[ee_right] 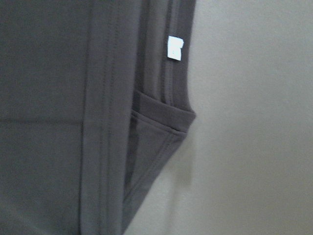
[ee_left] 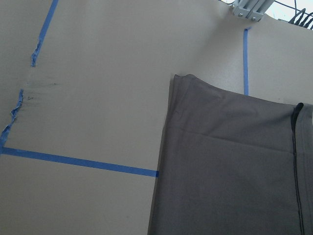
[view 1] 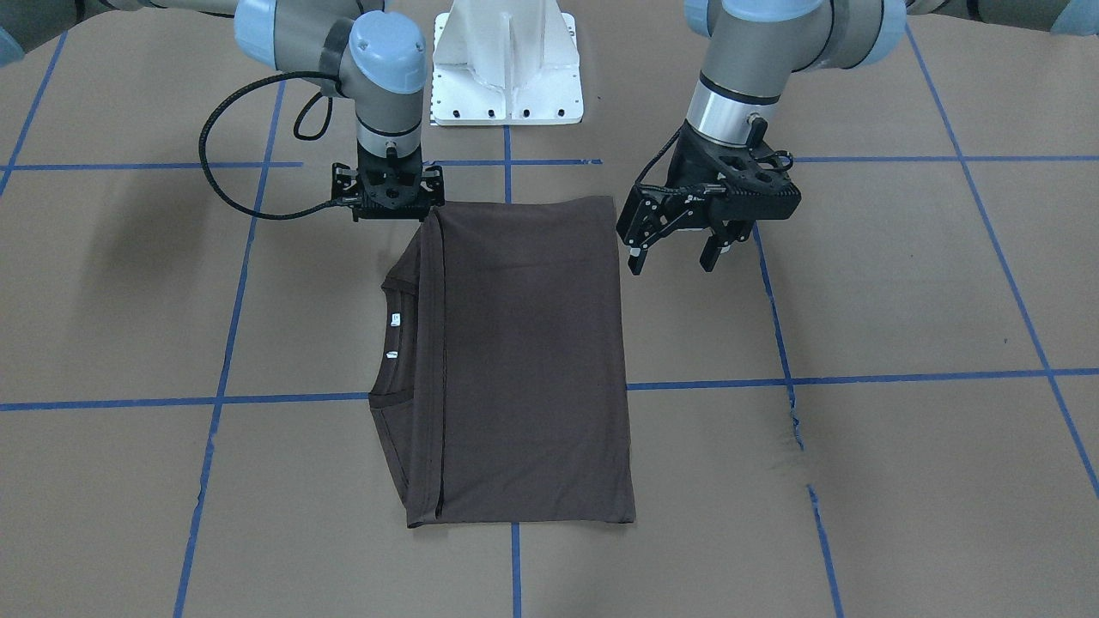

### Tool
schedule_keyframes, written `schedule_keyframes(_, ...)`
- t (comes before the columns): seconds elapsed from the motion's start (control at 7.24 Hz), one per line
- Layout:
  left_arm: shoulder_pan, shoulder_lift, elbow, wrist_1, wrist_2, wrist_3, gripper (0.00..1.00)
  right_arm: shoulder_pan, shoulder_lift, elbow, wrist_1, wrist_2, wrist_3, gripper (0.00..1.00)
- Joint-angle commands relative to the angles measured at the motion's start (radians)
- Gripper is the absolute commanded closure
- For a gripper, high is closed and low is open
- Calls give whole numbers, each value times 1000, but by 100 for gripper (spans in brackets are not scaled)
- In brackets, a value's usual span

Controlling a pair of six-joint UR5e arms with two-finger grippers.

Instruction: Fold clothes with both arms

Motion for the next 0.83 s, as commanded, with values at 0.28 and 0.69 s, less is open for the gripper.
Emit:
schedule_keyframes(0.28, 1, 0, 4, -3, 0, 0, 0, 0, 69, -133, 83, 7, -29, 0)
schedule_keyframes(0.69, 1, 0, -1, -3, 0, 0, 0, 0, 60, -142, 73, 70, -46, 0)
